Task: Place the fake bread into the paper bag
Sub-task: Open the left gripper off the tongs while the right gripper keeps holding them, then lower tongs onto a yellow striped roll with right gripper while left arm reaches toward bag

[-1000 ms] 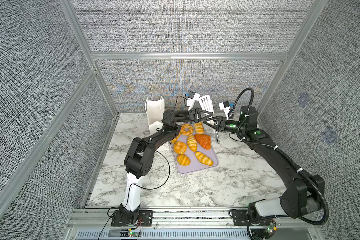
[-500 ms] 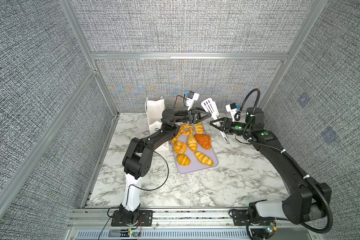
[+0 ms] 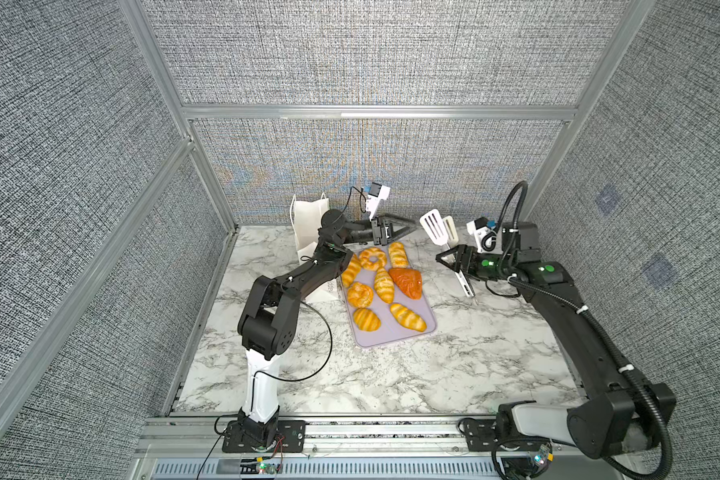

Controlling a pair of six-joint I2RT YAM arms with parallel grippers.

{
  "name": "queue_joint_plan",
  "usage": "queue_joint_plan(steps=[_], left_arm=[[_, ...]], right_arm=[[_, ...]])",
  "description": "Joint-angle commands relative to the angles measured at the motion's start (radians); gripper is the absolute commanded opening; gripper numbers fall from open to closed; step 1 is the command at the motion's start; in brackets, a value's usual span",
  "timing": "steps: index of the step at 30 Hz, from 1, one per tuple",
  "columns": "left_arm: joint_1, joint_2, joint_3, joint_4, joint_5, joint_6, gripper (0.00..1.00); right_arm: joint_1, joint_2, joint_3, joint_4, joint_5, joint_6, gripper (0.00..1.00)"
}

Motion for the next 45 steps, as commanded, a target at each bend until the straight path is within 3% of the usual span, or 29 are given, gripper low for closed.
queue_joint_plan(steps=[1,16,28,34,45], left_arm=[[0.007,-0.010,0.012,-0.081,-0.017,0.060,0.76],[0.016,-0.052,0.213,-1.013,-0.197,0.692,0.83],[0.015,-0.100,0.321,-1.349,-0.400,0.947,0.93],[0.014,-0.141,0.321,-1.408,-0.482,1.015,0.99],[0.011,-0.219,0.298,-1.446,-0.635,1.103,0.99]], right_arm=[[0.001,-0.008,0.005,-0.059,0.051,-0.041,0.66],[0.023,0.062,0.085,-0.340,0.358,-0.151,0.67],[0.168,0.201,0.193,-0.603,0.504,-0.271,0.67],[0.268,0.229,0.201,-0.679,0.556,-0.320,0.67],[0.381,0.308,0.182,-0.791,0.663,-0.349,0.67]])
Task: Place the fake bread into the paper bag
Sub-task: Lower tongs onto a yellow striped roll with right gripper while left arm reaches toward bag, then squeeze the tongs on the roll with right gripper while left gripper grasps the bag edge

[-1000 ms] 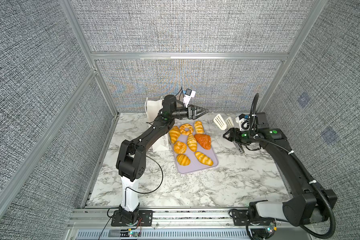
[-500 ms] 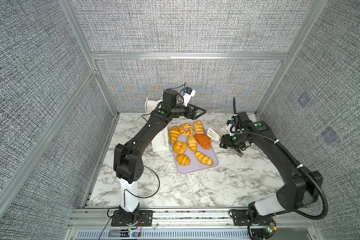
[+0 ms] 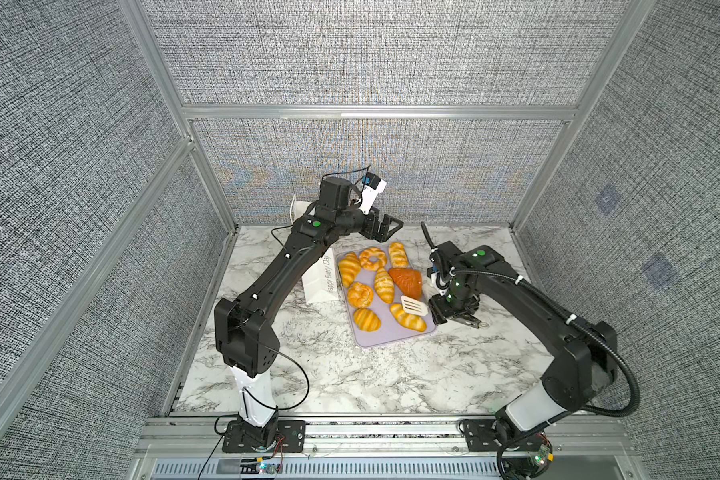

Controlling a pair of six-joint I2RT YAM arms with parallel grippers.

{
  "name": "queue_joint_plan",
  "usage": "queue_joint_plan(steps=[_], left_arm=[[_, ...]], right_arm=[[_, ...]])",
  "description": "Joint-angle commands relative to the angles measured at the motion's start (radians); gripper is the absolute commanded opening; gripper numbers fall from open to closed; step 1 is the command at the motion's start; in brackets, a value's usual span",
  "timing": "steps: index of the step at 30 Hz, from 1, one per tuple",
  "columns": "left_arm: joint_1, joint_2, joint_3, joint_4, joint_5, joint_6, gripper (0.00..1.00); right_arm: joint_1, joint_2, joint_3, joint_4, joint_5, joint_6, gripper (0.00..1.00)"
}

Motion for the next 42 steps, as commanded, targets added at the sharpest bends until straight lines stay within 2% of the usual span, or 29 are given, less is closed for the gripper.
queue_joint_plan(steps=[1,6,20,28,37,42], left_arm=[[0.002,-0.030,-0.011,-0.005,-0.071,0.042,0.99],[-0.011,-0.071,-0.039,0.002,-0.111,0.038,0.99],[-0.002,-0.322,-0.251,0.095,-0.431,0.052,0.99],[0.039,-0.396,-0.305,0.055,-0.495,0.042,0.99],[0.069,-0.444,-0.348,0.036,-0.501,0.041,0.99],[0.075,-0.456,-0.361,0.031,-0.514,0.044,0.99]], right_arm=[[0.024,0.012,0.001,-0.051,0.048,-0.014,0.67],[0.060,0.051,0.016,-0.063,0.066,-0.022,0.67],[0.137,0.187,0.098,-0.124,0.144,-0.051,0.65],[0.164,0.240,0.137,-0.148,0.193,-0.073,0.61],[0.177,0.306,0.202,-0.186,0.291,-0.063,0.60],[0.184,0.319,0.204,-0.188,0.292,-0.066,0.60]])
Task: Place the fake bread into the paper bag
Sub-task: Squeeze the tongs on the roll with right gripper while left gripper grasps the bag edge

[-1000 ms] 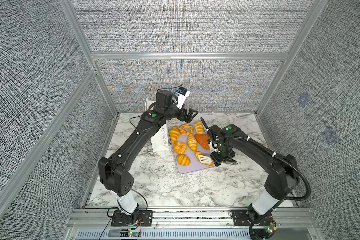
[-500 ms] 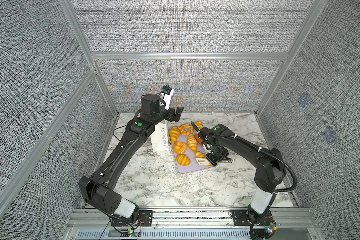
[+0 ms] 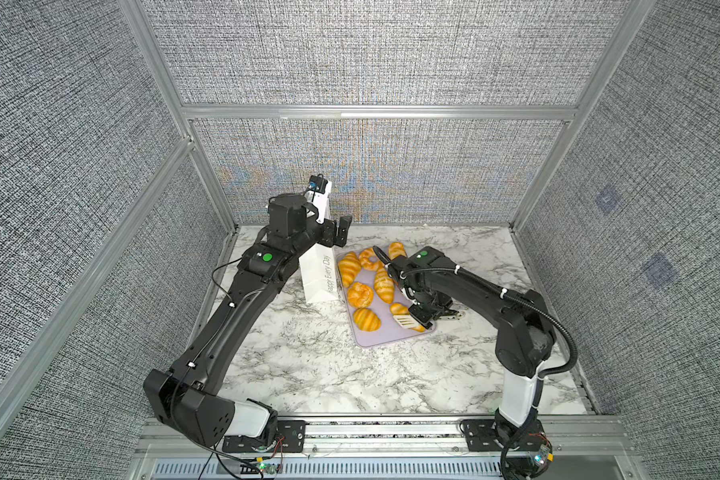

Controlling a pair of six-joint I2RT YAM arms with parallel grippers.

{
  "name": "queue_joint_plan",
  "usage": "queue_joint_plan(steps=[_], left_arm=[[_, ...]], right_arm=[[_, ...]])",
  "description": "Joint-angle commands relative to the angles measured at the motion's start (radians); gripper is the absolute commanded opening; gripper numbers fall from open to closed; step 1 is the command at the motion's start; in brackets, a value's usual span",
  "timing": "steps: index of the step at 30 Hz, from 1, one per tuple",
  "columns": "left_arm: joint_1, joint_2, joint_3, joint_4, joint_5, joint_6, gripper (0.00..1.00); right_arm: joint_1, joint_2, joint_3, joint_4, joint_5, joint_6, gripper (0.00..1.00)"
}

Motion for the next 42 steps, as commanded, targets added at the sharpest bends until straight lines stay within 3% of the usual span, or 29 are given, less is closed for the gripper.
queue_joint_plan(steps=[1,22,26,30,37,42], left_arm=[[0.007,-0.010,-0.001,-0.005,-0.023,0.002,0.99],[0.079,-0.085,-0.037,-0.008,-0.016,-0.028,0.99],[0.099,-0.093,-0.040,-0.017,-0.013,-0.036,0.99],[0.122,-0.102,-0.043,-0.018,-0.022,-0.047,0.99],[0.161,-0.116,-0.054,-0.015,-0.022,-0.070,0.99],[0.186,-0.123,-0.066,-0.016,-0.021,-0.082,0.99]], right_arm=[[0.005,0.007,0.007,-0.038,0.026,0.007,0.60],[0.012,0.079,0.044,-0.061,0.002,-0.055,0.54],[0.012,0.085,0.050,-0.070,0.003,-0.070,0.45],[0.012,0.084,0.047,-0.072,0.004,-0.072,0.45],[0.006,0.063,0.037,-0.055,-0.042,-0.076,0.30],[-0.001,0.041,0.032,-0.044,-0.060,-0.069,0.27]])
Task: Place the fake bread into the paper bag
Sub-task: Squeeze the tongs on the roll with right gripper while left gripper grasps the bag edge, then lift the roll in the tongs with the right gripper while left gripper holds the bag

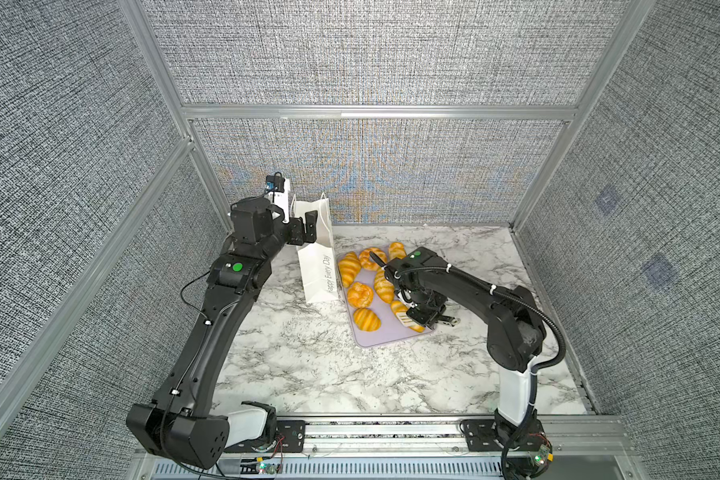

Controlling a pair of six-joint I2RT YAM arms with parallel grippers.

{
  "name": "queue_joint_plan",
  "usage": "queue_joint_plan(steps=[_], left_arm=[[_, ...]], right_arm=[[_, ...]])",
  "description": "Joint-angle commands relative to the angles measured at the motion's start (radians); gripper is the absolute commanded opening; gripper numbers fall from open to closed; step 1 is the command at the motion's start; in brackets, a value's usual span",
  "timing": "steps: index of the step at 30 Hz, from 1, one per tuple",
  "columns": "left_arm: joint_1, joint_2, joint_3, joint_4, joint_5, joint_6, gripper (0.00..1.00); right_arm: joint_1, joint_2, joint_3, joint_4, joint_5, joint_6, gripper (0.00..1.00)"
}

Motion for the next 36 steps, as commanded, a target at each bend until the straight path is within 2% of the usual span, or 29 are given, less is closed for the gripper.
queue_joint_plan(steps=[1,12,20,36], left_arm=[[0.015,-0.009,-0.009,0.013,-0.004,-0.013,0.99],[0.092,-0.010,-0.031,-0.002,-0.009,-0.041,0.99],[0.166,0.011,-0.040,0.004,0.070,-0.069,0.99],[0.201,0.023,-0.104,0.065,0.137,-0.127,0.99]], right_arm=[[-0.002,-0.015,-0.001,-0.006,-0.017,0.002,0.27],[-0.030,-0.104,0.012,0.043,-0.076,0.011,0.26],[-0.041,-0.162,0.093,0.102,-0.169,0.036,0.26],[-0.030,-0.164,0.293,0.220,-0.383,0.089,0.25]])
